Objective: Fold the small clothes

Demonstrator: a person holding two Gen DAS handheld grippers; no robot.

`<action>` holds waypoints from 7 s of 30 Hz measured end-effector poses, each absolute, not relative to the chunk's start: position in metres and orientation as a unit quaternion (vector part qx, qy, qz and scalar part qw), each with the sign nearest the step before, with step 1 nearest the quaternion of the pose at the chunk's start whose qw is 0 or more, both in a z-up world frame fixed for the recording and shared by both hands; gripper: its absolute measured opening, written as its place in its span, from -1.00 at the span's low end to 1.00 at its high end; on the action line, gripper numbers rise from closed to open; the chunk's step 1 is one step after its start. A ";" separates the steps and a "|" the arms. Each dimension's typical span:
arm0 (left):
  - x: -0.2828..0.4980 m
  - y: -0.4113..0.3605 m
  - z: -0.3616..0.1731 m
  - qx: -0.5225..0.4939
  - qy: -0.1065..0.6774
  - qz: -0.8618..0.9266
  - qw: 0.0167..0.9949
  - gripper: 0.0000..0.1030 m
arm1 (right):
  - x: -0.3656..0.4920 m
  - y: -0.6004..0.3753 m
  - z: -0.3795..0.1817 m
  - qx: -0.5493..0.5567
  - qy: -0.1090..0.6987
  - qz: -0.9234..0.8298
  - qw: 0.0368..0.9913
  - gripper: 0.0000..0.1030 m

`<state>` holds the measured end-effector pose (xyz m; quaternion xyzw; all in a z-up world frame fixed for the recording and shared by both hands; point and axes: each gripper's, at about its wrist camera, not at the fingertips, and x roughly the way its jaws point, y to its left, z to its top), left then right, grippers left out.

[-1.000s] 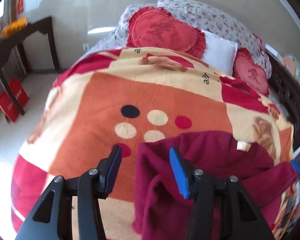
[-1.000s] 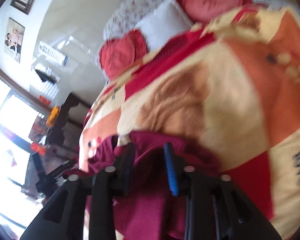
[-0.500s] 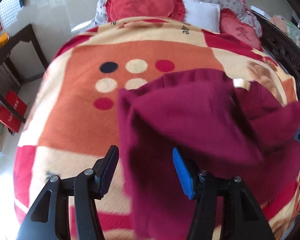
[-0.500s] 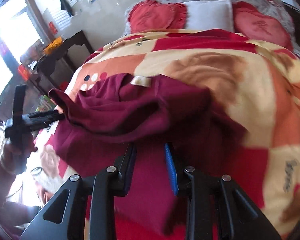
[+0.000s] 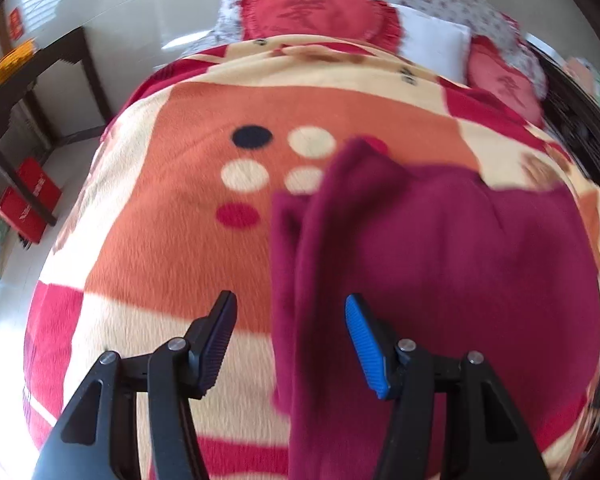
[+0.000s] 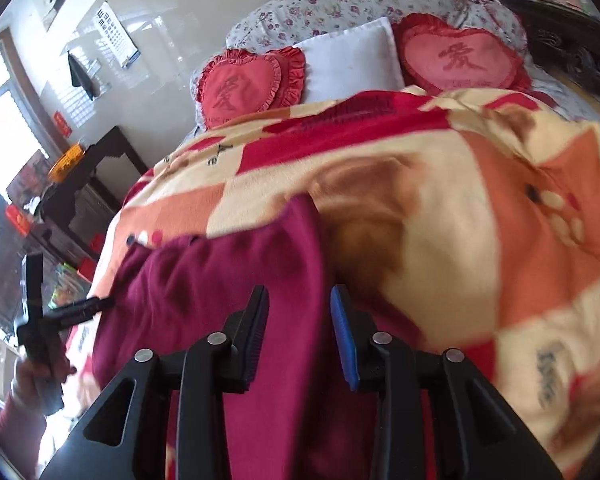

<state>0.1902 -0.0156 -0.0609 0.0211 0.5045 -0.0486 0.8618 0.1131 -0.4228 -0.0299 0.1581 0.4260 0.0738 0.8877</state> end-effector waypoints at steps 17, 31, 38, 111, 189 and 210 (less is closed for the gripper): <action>0.117 -0.004 -0.081 0.031 0.528 -0.055 0.847 0.34 | 0.040 -0.413 -0.077 0.171 0.495 0.091 0.847 -1.00; 0.117 0.001 -0.094 0.022 0.535 -0.035 0.844 0.40 | 0.118 -0.377 -0.048 0.114 0.441 0.072 0.887 -0.91; 0.115 0.007 -0.096 0.001 0.534 -0.035 0.844 0.44 | 0.147 -0.385 -0.065 0.142 0.471 0.031 0.870 -1.00; 0.111 0.038 -0.093 -0.088 0.527 -0.058 0.843 0.52 | 0.235 -0.133 -0.094 0.082 0.530 0.233 0.811 -0.76; 0.134 -0.001 -0.088 -0.072 0.493 -0.096 0.862 -0.50 | 0.248 -0.102 -0.095 0.037 0.535 0.221 0.814 -0.96; 0.138 0.003 -0.091 -0.075 0.500 -0.084 0.859 -0.44 | 0.243 -0.115 -0.082 0.054 0.527 0.235 0.815 -1.00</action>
